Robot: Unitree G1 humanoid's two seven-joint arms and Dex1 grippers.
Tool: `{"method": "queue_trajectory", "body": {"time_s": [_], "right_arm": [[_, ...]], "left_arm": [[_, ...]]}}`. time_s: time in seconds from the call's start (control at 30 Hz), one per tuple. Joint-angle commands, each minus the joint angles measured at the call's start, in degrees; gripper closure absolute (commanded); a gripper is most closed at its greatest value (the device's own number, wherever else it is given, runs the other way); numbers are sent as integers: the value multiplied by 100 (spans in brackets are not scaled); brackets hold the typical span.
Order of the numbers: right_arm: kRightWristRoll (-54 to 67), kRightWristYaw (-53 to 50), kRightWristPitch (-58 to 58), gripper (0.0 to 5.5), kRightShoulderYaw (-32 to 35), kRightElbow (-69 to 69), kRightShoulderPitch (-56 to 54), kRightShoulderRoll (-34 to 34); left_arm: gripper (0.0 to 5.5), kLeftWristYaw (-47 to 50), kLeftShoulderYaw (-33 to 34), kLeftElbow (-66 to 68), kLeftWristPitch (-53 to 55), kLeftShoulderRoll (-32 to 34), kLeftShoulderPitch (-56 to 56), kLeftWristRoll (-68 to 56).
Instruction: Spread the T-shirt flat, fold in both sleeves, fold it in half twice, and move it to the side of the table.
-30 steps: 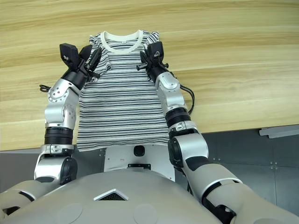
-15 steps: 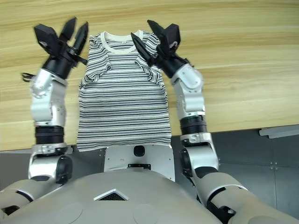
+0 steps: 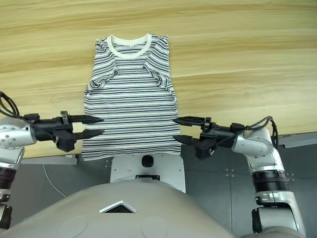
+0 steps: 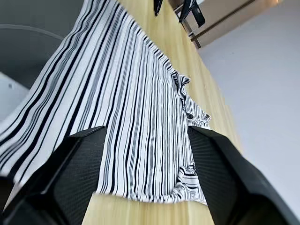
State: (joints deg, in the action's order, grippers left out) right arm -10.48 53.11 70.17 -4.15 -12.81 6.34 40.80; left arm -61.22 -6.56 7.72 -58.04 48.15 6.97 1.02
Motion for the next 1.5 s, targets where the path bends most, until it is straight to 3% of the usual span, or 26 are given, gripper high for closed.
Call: {"method": "queue_trajectory", "body": {"time_s": [0.03,0.13,0.37,0.63,0.77,1.1,1.5], "right_arm": [[-1889,-592,2165,231,808,-1366,-744,246],[-3088,-1427,2232,231,853,-1465,-989,120],[-5918,-4207,2218,231,621,-1291,-1132,405],[-8138,-8421,618,231,-1834,-834,-1376,1378],[-8502,-9706,-17,231,-2930,-1014,-1612,1718],[-8521,-11466,-820,231,-4375,-1331,-2109,2184],[-8354,-11625,-1338,231,-5076,-1352,-2354,1858]], "left_arm": [[362,419,916,2020,-3147,403,-348,1071],[362,727,1188,2532,-3444,649,-131,1581],[362,1839,920,2502,-3445,1160,520,2515],[362,2846,388,2086,-3445,1012,347,3288],[362,3333,393,2111,-3444,880,132,3875],[362,4228,313,1936,-3442,619,12,4747],[362,4704,155,1975,-3430,696,-73,5125]]}}
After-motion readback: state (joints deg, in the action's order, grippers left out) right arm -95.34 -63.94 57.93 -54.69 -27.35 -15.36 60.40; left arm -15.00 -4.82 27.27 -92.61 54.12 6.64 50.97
